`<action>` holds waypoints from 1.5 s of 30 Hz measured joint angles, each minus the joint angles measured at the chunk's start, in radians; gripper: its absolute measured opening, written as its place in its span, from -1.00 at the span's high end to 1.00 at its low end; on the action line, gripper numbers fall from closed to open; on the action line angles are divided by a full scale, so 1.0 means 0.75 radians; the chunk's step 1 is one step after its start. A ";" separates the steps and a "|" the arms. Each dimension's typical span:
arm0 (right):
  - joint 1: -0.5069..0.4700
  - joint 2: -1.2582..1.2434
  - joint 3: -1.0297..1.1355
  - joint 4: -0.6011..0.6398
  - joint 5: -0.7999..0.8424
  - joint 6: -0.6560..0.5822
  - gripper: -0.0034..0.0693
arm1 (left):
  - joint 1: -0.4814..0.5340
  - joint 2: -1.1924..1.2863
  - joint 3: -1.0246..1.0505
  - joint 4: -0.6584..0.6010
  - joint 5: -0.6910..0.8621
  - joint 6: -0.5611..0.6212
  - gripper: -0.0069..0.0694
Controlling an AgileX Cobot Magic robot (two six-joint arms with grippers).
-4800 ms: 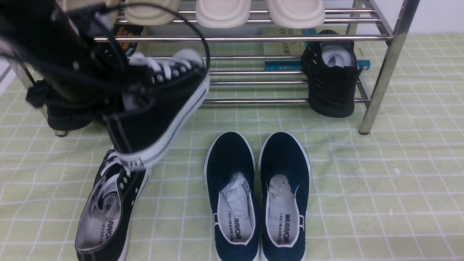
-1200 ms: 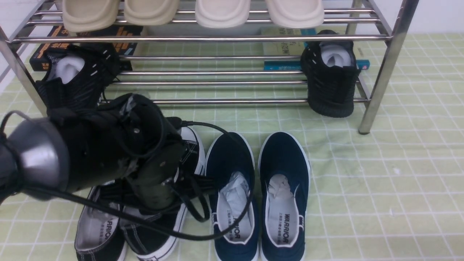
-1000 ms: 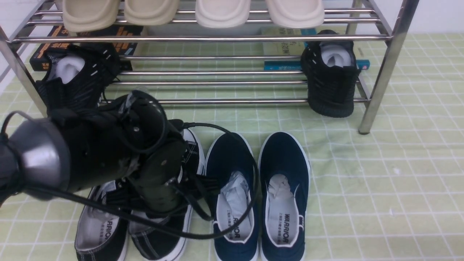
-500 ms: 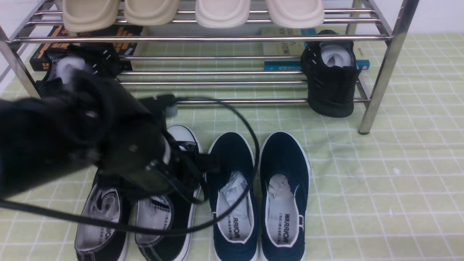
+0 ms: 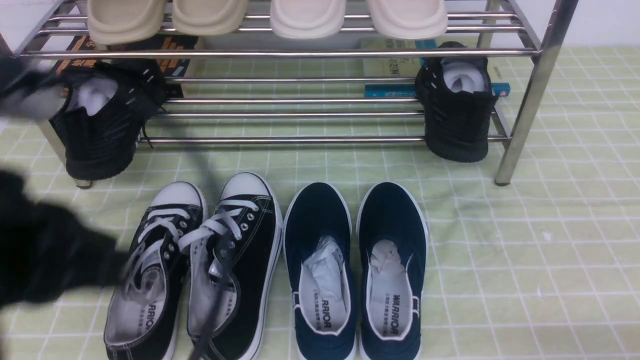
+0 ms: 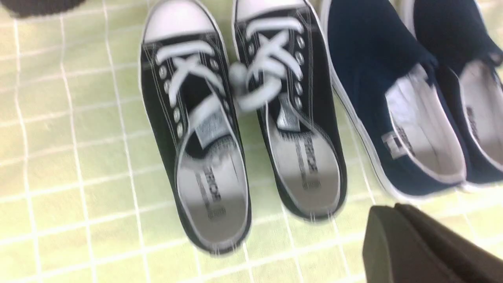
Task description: Take the shoes off the shelf with your hand from the green coffee tablecloth.
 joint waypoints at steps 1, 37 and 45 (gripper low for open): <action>0.000 0.000 0.000 0.000 0.000 0.000 0.25 | 0.000 -0.123 0.119 -0.023 -0.093 -0.009 0.82; 0.000 0.000 0.000 0.000 0.000 0.000 0.25 | 0.000 -0.654 0.957 -0.112 -1.027 0.139 0.76; 0.000 0.000 0.000 0.000 0.000 0.000 0.25 | 0.255 -0.695 1.060 -0.182 -1.156 0.323 0.73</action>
